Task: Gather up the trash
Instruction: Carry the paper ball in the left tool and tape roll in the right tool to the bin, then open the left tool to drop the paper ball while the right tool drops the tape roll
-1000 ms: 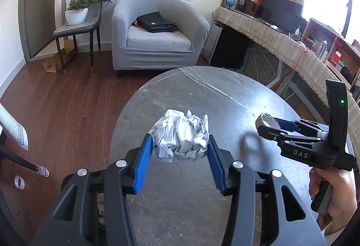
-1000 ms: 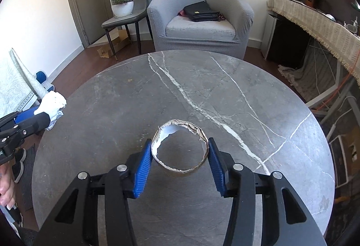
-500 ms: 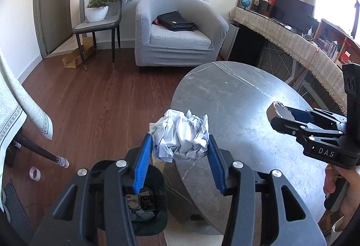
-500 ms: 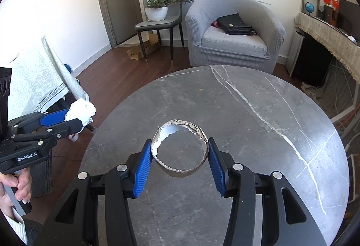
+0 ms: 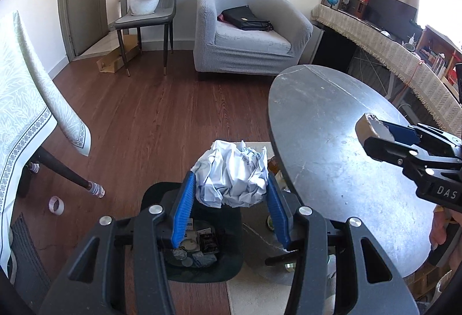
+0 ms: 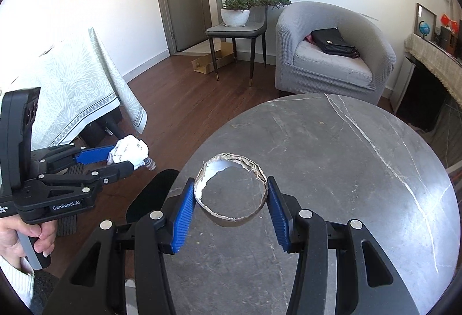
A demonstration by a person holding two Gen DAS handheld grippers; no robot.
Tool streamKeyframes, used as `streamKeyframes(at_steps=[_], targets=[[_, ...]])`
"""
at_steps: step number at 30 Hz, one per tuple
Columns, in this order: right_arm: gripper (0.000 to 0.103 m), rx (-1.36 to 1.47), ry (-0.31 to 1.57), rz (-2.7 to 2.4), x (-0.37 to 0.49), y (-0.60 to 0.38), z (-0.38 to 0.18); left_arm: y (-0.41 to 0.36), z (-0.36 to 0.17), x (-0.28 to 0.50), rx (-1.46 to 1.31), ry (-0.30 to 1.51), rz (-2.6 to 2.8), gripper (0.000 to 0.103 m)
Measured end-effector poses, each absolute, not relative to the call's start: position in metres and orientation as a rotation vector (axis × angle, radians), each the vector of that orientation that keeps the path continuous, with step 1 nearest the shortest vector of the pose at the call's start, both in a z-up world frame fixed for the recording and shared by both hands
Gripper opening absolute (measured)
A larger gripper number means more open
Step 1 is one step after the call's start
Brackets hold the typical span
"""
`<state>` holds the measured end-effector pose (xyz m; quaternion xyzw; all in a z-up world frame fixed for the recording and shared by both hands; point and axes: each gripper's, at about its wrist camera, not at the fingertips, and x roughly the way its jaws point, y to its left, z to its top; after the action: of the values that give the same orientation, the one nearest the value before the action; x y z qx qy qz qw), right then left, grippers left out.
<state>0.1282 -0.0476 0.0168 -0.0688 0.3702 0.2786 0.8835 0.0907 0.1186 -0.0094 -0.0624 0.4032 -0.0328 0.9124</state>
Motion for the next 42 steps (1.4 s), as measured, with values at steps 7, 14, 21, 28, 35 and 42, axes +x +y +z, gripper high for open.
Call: streamKeyframes(at_steps=[7,14,21,28,35,42], targets=[[0.049,-0.132,0.755,0.625,0.13,-0.021,0.022,0.142,-0.029,0.087,-0.136,0.877,-0.028,0.051],[0.049,-0.157,0.751,0.67,0.126,0.012,0.021,0.169,-0.058,0.084,-0.147,0.956,0.011,0.051],[0.049,-0.178,0.751,0.71,0.122,0.04,0.019,0.19,-0.089,0.083,-0.149,1.057,0.037,0.051],[0.049,-0.192,0.76,0.735,0.122,0.062,0.015,0.201,-0.121,0.079,-0.146,1.151,0.045,0.052],[0.049,-0.199,0.782,0.764,0.124,0.083,0.005,0.208,-0.139,0.077,-0.131,1.203,0.052,0.063],[0.049,-0.206,0.824,0.785,0.127,0.106,-0.013,0.222,-0.127,0.072,-0.153,1.168,0.062,0.063]])
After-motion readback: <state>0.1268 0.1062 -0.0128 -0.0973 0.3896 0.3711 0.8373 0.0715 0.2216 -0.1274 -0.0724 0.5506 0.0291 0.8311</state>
